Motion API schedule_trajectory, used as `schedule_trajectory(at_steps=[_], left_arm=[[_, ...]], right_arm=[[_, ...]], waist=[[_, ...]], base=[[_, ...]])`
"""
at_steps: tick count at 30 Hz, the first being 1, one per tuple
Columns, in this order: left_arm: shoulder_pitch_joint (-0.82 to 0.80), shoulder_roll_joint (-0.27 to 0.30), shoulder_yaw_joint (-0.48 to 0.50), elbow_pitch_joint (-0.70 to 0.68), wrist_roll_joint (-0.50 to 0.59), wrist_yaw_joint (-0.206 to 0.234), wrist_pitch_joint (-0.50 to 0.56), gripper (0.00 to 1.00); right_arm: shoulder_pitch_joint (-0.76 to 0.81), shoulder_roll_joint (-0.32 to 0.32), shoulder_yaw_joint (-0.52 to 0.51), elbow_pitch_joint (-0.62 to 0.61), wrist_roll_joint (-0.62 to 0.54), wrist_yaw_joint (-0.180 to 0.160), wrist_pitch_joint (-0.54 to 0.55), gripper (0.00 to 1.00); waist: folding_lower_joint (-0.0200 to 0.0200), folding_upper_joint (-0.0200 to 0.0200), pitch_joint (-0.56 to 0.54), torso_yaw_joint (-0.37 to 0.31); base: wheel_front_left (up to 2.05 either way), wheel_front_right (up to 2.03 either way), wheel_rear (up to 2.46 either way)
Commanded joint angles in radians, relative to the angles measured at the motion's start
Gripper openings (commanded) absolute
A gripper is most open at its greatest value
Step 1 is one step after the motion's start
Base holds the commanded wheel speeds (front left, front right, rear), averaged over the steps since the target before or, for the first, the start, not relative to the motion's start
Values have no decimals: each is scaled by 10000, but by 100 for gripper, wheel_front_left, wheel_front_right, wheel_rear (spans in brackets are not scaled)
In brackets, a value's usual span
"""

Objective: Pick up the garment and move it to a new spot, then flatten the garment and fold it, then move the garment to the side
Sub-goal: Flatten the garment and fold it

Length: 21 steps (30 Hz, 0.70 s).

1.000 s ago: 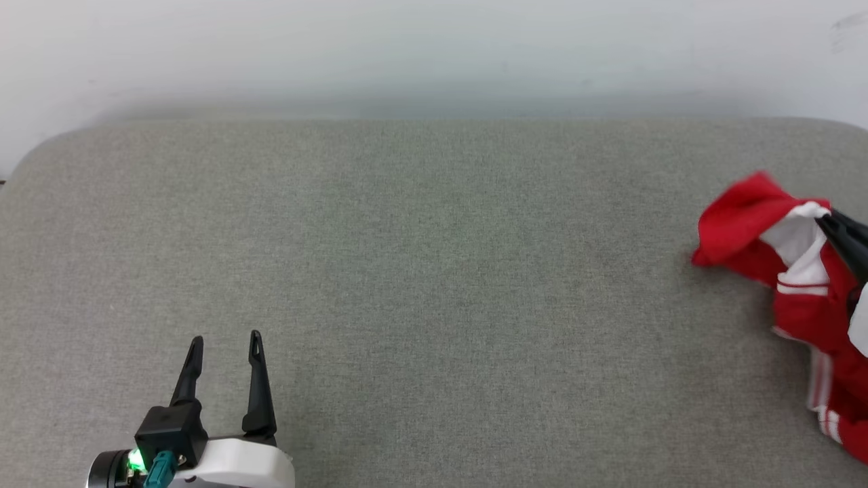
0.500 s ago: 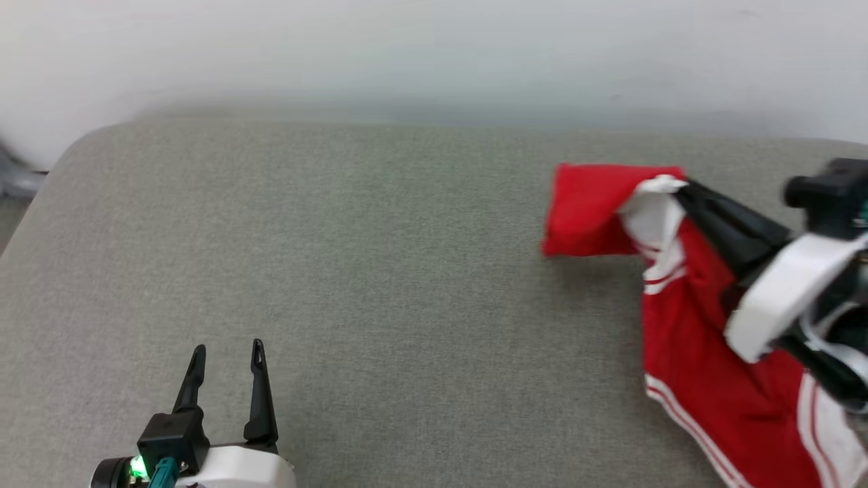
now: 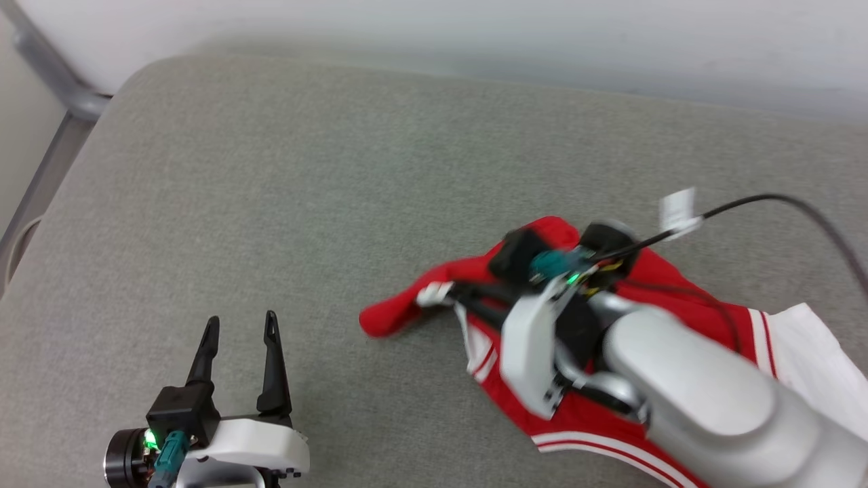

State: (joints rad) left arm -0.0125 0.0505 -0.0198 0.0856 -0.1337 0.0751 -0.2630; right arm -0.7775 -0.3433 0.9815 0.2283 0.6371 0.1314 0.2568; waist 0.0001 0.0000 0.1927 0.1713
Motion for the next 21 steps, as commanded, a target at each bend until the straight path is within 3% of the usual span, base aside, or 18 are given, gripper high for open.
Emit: schedule_trajectory(at_steps=[1, 8, 15, 16, 17, 21], left_arm=[[-186, -2, -19, 21, -82, 33, -27, 100], [-299, -2, -135, 60, -192, 144, -27, 100], [-353, -4, -9, 120, -227, 189, -26, 100], [-350, -5, 1, 128, -209, 186, -26, 100], [-329, -4, 11, 132, -187, 190, -26, 100], [-169, -4, 82, 169, -88, 143, -26, 100]], right_arm=[[-302, 223, 614, 478, -9, -11, -107, 0], [-416, 996, 2506, 2545, 468, -14, -529, 0], [-113, 1427, 2998, 3543, 624, -14, -541, 0], [-154, 1460, 2996, 3551, 696, -14, -650, 24], [-257, 1475, 2994, 3527, 683, -14, -785, 100], [-448, 1310, 2993, 3022, 900, -14, -1415, 100]], waist=[[-1, 0, 263, 291], [-1, 0, 467, 553], [-1, 0, 472, 433], [-1, 0, 440, 382], [-1, 0, 390, 330], [-1, 0, 108, 173]], base=[[0, 0, 0], [0, 0, 0], [0, 0, 0], [0, 0, 0], [0, 0, 0], [0, 0, 0]])
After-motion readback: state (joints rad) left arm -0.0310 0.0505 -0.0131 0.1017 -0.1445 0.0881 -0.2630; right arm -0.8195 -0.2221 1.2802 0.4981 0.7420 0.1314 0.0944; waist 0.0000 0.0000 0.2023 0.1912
